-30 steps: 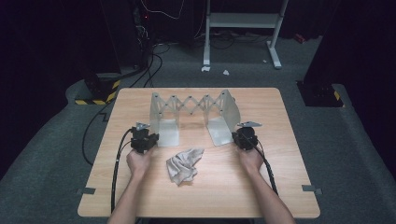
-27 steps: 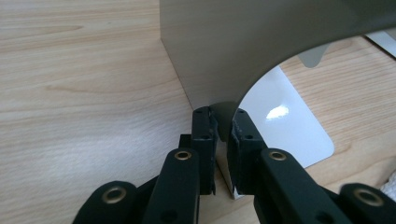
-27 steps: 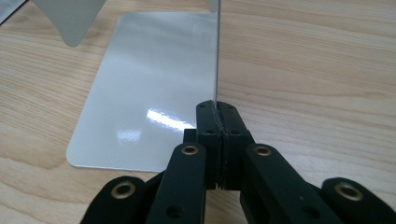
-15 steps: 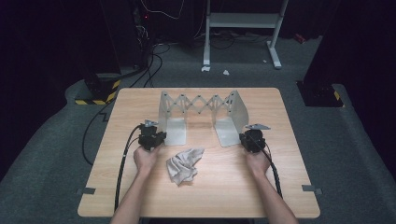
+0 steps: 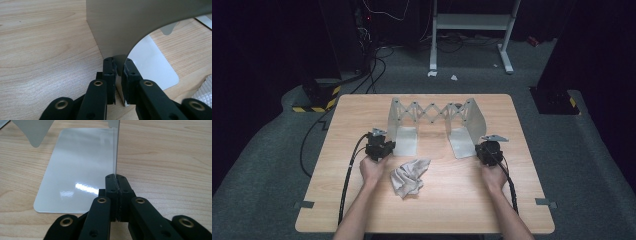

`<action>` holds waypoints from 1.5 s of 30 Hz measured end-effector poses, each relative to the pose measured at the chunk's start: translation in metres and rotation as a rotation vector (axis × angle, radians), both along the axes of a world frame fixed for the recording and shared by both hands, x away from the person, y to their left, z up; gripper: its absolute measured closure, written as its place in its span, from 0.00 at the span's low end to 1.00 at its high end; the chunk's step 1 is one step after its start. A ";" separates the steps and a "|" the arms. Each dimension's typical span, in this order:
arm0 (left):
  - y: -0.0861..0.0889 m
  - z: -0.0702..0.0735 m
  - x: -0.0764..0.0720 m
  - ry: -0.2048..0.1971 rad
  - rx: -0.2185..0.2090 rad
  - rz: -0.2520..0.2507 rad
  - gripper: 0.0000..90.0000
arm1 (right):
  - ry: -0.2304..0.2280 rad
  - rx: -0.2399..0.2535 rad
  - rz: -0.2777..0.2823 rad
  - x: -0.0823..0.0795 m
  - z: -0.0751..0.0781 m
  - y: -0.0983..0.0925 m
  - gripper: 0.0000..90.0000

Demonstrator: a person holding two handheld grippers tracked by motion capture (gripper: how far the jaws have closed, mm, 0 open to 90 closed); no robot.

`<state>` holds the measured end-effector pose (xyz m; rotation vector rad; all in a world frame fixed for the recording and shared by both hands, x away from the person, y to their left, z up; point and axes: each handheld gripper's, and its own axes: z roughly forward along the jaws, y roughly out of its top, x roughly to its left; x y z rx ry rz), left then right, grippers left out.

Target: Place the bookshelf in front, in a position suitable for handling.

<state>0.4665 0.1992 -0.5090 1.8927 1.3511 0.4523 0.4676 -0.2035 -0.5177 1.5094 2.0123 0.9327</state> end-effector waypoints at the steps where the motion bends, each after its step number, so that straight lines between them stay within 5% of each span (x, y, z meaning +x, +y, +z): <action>1: 0.000 0.000 0.000 0.000 0.000 0.000 0.91 | -0.001 0.002 -0.003 -0.001 0.000 0.000 1.00; 18: -0.008 0.003 -0.010 0.036 0.013 -0.063 0.89 | -0.012 0.006 0.002 -0.024 0.000 -0.002 0.96; 22: -0.006 0.007 -0.016 0.035 0.028 -0.057 0.73 | -0.018 0.033 0.022 -0.027 0.001 -0.003 0.85; 26: 0.001 0.015 -0.032 0.020 -0.040 -0.042 0.57 | -0.032 0.048 0.045 -0.030 0.006 -0.005 0.72; 29: -0.001 0.018 -0.049 0.024 -0.047 -0.069 0.50 | -0.038 0.043 0.068 -0.036 0.006 -0.008 0.66; 37: -0.012 0.027 -0.077 0.016 -0.005 -0.128 0.38 | -0.045 0.016 0.073 -0.048 0.003 -0.027 0.62; 45: -0.044 0.022 -0.099 0.048 0.038 -0.218 0.33 | -0.021 -0.023 0.035 -0.046 -0.006 -0.046 0.61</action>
